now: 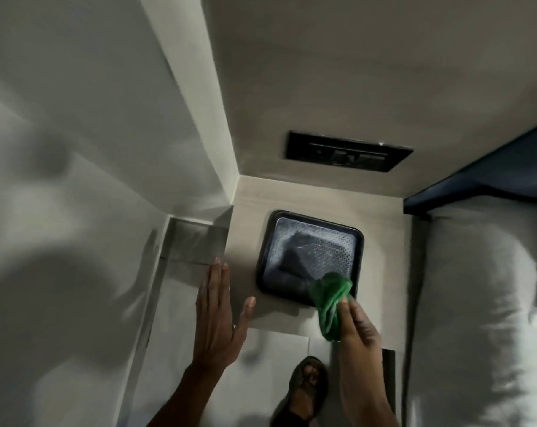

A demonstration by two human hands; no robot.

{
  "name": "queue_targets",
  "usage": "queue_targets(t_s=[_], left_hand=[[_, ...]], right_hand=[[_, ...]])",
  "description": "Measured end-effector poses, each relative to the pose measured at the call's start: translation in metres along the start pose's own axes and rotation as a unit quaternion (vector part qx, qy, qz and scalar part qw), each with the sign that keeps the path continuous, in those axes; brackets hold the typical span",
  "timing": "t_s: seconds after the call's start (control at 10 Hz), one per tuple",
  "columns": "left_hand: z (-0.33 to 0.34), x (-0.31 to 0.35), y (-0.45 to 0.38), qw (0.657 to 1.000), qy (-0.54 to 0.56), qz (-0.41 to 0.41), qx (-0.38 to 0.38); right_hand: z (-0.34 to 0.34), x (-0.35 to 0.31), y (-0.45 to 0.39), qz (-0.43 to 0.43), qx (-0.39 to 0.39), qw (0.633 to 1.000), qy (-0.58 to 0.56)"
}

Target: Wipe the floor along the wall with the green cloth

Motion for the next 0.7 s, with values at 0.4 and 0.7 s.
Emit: queue_targets(t_s=[0.4,0.7], left_hand=[[0.051,-0.022,-0.028,0.988,-0.080,0.050,-0.119],[0.007,0.005,-0.029,0.987,-0.040,0.027,-0.152]], right_hand=[[0.072,0.064,-0.069,-0.117,-0.054,0.818,0.560],[0.034,0.019,-0.048,-0.110,-0.052,0.864,0.489]])
Point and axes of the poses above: each hand's wrist, its own y-axis away from the middle knuckle, its own z-axis out of the palm, x = y × z, the point moved 4 cm from there along -y, towards the middle knuckle
